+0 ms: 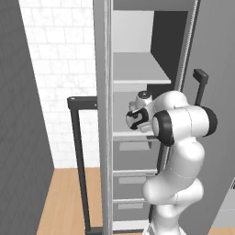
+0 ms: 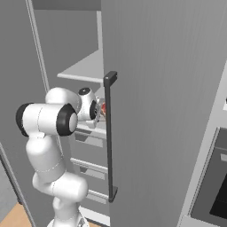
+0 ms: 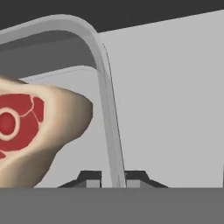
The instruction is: Take the meat container that has the steak and place it on the second highest rack of the freezer. Then take the vegetable container that has the tomato and avocado and place it on the highest rack of the freezer.
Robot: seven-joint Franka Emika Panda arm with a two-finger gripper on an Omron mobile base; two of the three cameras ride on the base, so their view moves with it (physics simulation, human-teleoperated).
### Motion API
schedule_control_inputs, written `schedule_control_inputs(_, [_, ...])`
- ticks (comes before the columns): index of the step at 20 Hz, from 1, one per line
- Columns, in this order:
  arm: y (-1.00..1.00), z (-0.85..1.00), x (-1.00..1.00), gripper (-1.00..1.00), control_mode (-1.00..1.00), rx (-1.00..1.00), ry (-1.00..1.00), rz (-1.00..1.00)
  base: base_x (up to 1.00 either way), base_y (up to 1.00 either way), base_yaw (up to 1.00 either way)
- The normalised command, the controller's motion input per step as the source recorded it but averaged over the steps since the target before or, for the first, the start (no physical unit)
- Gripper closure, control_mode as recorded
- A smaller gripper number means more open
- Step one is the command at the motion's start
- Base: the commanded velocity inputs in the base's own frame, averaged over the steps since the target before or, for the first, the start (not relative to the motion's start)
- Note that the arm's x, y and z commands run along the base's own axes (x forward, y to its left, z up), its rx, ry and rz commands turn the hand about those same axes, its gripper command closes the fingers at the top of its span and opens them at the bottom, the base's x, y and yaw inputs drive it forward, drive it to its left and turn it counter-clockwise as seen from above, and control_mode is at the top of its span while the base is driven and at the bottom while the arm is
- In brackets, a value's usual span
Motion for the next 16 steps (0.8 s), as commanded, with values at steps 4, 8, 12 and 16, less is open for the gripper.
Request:
schedule_control_inputs(4, [0.00,0.00,0.00,-1.00,-1.00,0.00,0.00,0.00,0.00,0.00,0.00])
schedule_control_inputs(8, [0.00,0.00,0.00,-1.00,-1.00,0.00,0.00,0.00,0.00,0.00,0.00])
schedule_control_inputs(12, [0.01,0.01,-0.14,-1.00,-1.00,0.00,-0.03,0.01,0.00,0.00,0.00])
schedule_control_inputs(16, [0.00,0.12,-0.48,-1.00,-1.00,0.00,-0.23,0.10,0.00,0.00,0.00])
